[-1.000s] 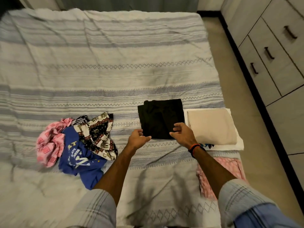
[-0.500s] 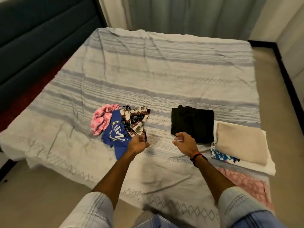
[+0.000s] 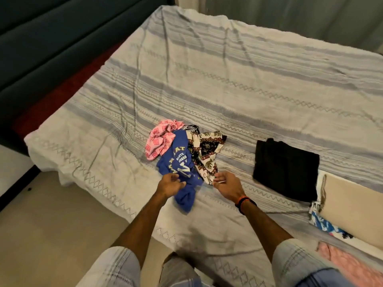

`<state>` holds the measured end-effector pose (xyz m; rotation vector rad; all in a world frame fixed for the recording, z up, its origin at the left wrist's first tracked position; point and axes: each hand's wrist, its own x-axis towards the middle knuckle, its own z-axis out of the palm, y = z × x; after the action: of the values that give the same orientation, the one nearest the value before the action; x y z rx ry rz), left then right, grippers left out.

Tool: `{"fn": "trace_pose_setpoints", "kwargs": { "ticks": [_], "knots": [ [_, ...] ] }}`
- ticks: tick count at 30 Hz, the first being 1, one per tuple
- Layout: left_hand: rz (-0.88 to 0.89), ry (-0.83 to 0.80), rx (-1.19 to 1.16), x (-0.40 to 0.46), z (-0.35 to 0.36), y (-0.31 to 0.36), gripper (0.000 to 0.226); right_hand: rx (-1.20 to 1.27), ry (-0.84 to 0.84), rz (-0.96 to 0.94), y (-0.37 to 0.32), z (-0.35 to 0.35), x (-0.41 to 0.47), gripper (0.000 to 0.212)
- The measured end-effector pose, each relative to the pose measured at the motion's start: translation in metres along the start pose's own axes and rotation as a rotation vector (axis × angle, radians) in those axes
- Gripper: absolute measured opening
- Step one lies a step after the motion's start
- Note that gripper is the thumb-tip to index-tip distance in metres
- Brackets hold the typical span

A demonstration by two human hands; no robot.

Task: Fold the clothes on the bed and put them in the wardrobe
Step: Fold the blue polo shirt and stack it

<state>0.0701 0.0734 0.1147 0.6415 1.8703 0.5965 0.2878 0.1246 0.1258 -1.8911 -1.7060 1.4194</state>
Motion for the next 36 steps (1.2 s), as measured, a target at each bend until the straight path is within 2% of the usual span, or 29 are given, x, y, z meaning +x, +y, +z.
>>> {"fn": "trace_pose_setpoints", "kwargs": {
  "ticks": [6,11,13,15,18,21,23,25,26,30,33,34,36],
  "knots": [
    [-0.12,-0.081,-0.035,0.068,-0.021,-0.011,0.04,-0.108,-0.056,0.066,-0.021,0.048,0.047,0.027],
    [-0.113,-0.116,-0.017,0.118,-0.022,-0.008,0.027,-0.155,-0.088,0.14,-0.032,0.071,0.088,0.037],
    [-0.129,-0.132,-0.036,0.133,-0.017,-0.003,0.039,-0.155,-0.031,0.158,-0.033,0.075,0.105,0.046],
    [-0.162,-0.131,-0.05,0.15,-0.009,0.003,0.062,-0.156,0.041,0.149,-0.031,0.077,0.124,0.058],
    [-0.164,-0.056,0.009,0.162,0.003,0.012,0.077,-0.208,0.1,0.204,-0.025,0.083,0.151,0.089],
    [-0.16,0.091,0.185,0.167,0.012,0.024,0.116,-0.222,0.112,0.265,-0.016,0.088,0.178,0.114],
    [-0.107,0.172,0.426,0.177,0.013,0.026,0.142,-0.112,0.069,0.265,-0.01,0.093,0.198,0.125],
    [-0.079,0.181,0.627,0.194,0.009,0.024,0.159,0.04,0.036,0.255,-0.009,0.1,0.213,0.129],
    [-0.076,0.173,0.648,0.205,0.005,0.02,0.165,0.09,0.022,0.251,-0.008,0.106,0.218,0.13],
    [-0.018,0.128,0.533,0.24,-0.013,0.018,0.173,0.152,0.061,0.277,-0.003,0.127,0.226,0.132],
    [-0.04,0.04,0.455,0.258,-0.026,0.014,0.174,0.237,0.066,0.281,-0.002,0.13,0.231,0.118],
    [-0.047,0.043,0.401,0.263,-0.03,0.011,0.172,0.28,0.055,0.29,-0.003,0.132,0.233,0.114],
    [-0.061,0.018,0.284,0.267,-0.036,0.005,0.15,0.361,0.015,0.306,-0.009,0.139,0.236,0.108]
  ]
}}
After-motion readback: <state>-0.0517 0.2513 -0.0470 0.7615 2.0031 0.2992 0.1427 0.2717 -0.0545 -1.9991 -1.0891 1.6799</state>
